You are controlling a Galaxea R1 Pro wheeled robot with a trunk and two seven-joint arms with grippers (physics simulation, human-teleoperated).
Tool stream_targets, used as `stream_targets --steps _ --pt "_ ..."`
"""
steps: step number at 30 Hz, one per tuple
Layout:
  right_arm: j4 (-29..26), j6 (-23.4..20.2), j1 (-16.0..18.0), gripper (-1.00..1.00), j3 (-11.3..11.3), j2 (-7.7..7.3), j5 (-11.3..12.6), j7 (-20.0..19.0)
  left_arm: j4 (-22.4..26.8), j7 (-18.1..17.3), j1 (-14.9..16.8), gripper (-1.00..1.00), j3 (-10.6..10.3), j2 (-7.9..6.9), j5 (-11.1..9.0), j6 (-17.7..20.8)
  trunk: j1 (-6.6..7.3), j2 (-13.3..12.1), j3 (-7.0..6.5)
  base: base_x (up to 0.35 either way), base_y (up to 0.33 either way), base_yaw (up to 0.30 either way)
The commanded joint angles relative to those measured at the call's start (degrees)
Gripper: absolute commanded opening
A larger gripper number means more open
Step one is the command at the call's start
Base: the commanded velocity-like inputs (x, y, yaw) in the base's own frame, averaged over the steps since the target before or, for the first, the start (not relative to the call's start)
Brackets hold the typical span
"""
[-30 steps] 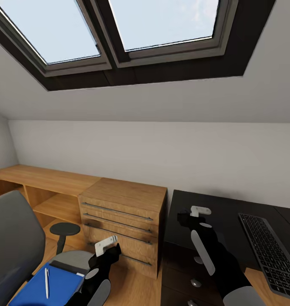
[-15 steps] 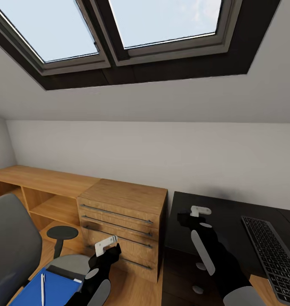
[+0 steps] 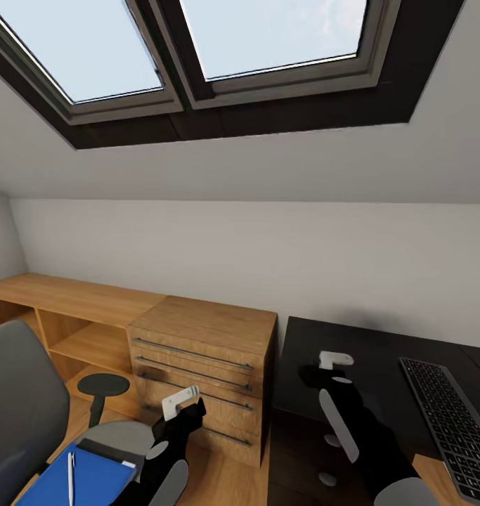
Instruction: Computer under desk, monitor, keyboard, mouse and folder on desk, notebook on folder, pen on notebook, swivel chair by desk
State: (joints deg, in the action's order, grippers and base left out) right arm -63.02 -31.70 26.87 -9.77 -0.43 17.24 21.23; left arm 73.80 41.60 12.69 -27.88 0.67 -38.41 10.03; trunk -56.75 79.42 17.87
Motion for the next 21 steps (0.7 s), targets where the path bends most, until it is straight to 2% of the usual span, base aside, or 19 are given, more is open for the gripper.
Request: stream_targets --steps 1,21 --pt "0.26 -0.07 0.01 -1.0 -0.16 -0.3 0.7 0.39 0.12 0.38 0.05 1.0 -0.07 0.0 -0.17 0.25 0.0 0.05 0.07 0.0 0.0 0.0" --pt "1.33 -0.03 -0.06 -1.0 -0.11 -0.56 0.77 0.21 0.55 0.41 0.05 1.0 -0.07 0.04 -0.26 0.25 0.0 0.05 0.07 0.0 0.0 0.0"
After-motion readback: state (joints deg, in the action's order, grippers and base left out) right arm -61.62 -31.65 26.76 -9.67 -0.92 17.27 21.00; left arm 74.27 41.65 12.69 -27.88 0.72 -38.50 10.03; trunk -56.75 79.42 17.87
